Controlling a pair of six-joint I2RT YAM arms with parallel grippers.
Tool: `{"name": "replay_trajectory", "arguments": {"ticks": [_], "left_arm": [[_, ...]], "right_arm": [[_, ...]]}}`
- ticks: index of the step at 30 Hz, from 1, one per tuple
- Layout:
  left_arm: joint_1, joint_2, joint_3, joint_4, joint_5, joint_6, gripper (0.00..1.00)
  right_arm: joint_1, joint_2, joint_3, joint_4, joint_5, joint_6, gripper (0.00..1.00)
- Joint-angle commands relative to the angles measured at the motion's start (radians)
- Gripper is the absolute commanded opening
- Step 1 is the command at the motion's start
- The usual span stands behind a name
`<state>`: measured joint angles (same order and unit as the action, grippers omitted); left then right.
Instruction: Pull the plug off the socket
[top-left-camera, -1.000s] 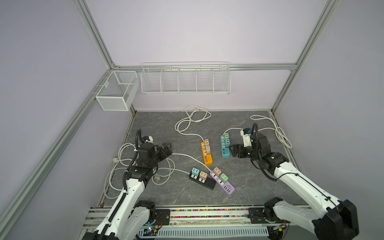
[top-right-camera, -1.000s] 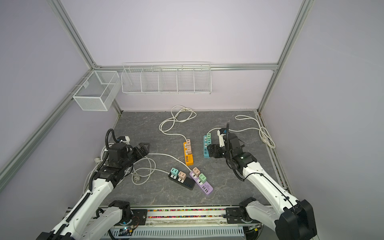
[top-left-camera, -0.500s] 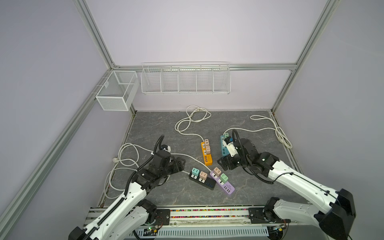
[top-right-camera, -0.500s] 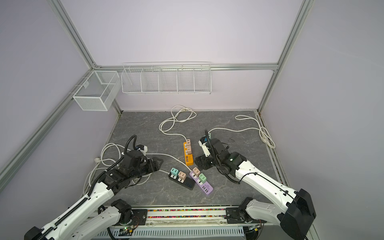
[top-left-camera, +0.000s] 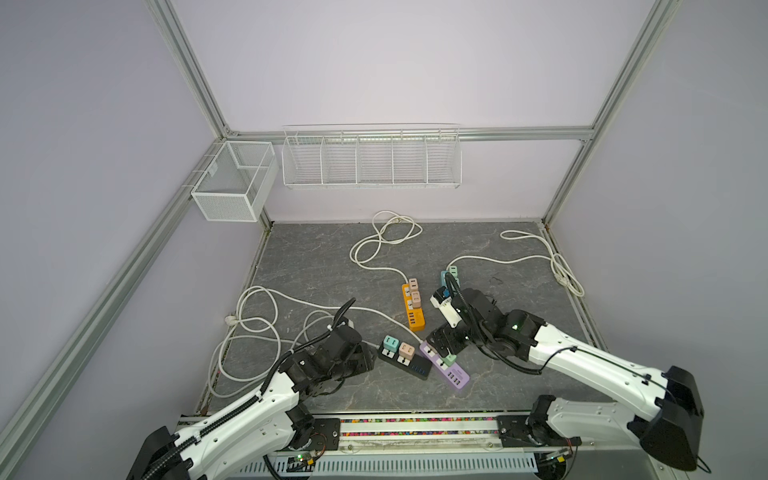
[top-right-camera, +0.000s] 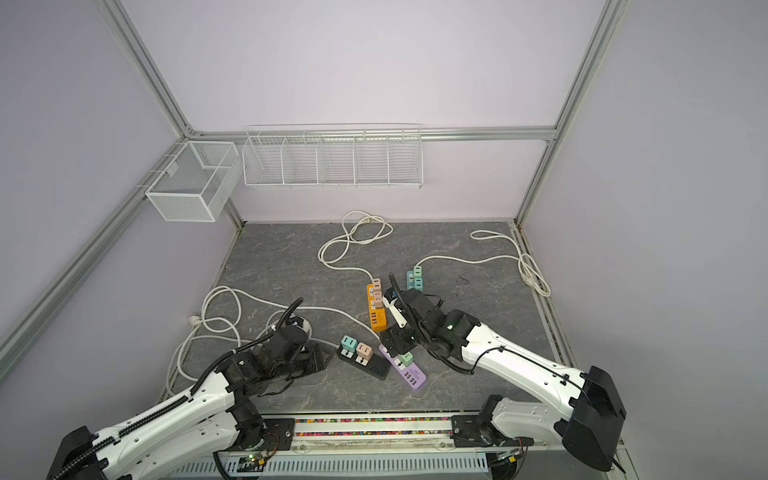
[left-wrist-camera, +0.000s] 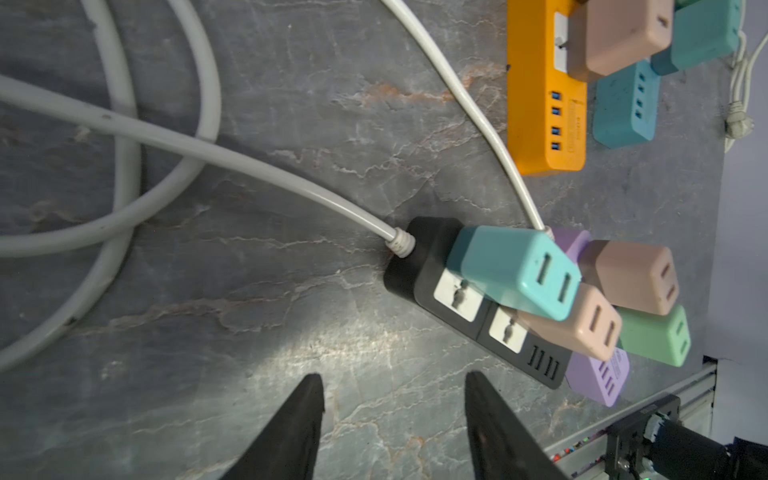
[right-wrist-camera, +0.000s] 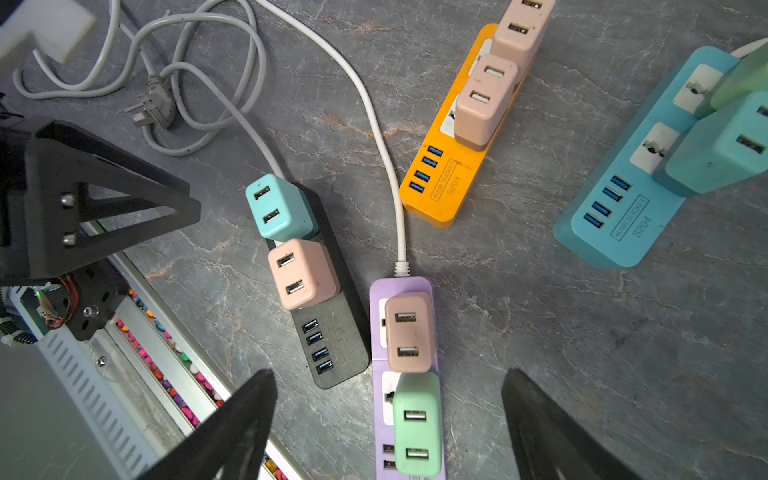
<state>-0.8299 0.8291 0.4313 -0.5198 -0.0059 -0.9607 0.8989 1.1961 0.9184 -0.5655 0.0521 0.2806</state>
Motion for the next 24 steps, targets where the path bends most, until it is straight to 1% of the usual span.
{"name": "replay_trajectory", "arguments": {"ticks": [1, 5, 11, 15, 18, 20, 22, 24], "left_arm": [[-0.005, 0.035, -0.033, 0.089, -0.034, -0.068, 0.54], [-0.004, 0.077, -0.066, 0.182, -0.072, -0.09, 0.54], [0.001, 0.133, -0.069, 0.237, -0.156, -0.081, 0.5], [0.019, 0.208, -0.079, 0.338, -0.138, -0.073, 0.46], [0.044, 0.282, -0.066, 0.383, -0.126, -0.072, 0.46], [0.065, 0.326, -0.068, 0.453, -0.087, -0.058, 0.44], [0.076, 0.366, -0.054, 0.475, -0.083, -0.042, 0.44], [0.089, 0.41, -0.028, 0.461, -0.091, -0.044, 0.42]], "right_arm": [[0.016, 0.02, 0.001, 0.032, 0.023, 0.006, 0.88], [0.017, 0.028, 0.009, 0.035, 0.03, 0.005, 0.88], [0.017, 0.028, 0.0, 0.04, 0.046, 0.005, 0.88], [0.018, 0.028, 0.0, 0.039, 0.056, 0.004, 0.88], [0.018, 0.03, 0.005, 0.038, 0.06, 0.006, 0.88], [0.019, 0.027, 0.006, 0.036, 0.058, 0.006, 0.88], [0.019, 0.023, -0.001, 0.044, 0.067, 0.005, 0.88], [0.018, 0.027, 0.0, 0.042, 0.08, 0.006, 0.88]]}}
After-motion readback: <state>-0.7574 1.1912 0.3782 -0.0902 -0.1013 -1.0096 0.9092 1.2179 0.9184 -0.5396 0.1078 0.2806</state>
